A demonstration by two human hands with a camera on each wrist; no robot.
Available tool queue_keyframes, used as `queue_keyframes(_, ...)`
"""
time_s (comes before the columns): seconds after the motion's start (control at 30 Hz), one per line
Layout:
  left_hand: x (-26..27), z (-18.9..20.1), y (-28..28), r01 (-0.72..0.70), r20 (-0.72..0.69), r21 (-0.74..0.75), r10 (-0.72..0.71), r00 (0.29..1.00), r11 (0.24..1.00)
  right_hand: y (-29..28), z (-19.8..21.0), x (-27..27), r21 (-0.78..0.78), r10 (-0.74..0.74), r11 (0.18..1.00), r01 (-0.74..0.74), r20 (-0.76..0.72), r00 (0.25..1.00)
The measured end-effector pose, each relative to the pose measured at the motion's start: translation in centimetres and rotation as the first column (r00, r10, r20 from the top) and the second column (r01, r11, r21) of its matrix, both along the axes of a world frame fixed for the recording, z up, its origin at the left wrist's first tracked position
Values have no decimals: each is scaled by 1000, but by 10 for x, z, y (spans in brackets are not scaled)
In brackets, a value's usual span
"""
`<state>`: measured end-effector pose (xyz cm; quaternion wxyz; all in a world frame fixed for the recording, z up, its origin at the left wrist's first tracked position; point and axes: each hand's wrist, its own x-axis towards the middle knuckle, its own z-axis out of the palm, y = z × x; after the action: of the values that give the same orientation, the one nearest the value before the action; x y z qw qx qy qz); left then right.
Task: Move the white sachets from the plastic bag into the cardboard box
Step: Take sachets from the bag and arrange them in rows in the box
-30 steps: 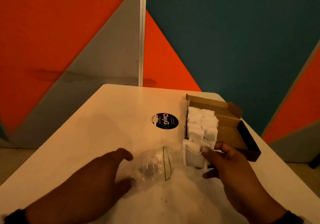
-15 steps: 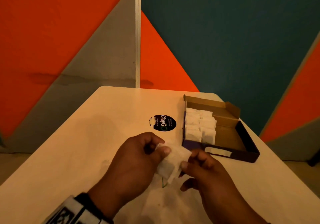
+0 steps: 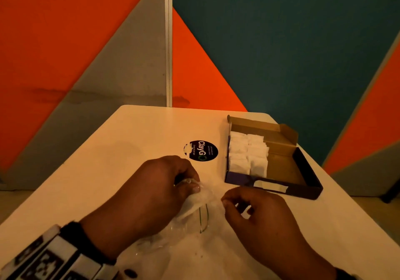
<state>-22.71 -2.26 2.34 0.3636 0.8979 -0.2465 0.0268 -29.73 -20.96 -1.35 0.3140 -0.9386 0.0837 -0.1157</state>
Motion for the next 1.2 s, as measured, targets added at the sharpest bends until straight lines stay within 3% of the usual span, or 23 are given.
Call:
queue_keyframes(0.2, -2, -1, -6, 62, 32, 35, -63, 998, 997, 9, 6, 0, 241, 117, 964, -115, 3, 993)
queue_keyframes(0.57, -4, -12, 1, 46, -52, -9, -47, 998, 999, 8, -10, 10, 260, 1, 966, 1, -6, 1000)
queue_keyframes(0.93, 7, -12, 0, 30, -123, -48, -35, 992, 998, 5, -6, 31, 323, 34, 944, -61, 88, 995)
queue_keyframes(1.2, 11, -24, -8, 5, -155, -86, -19, 988, 996, 9, -22, 40, 241, -22, 971, -1, 93, 995)
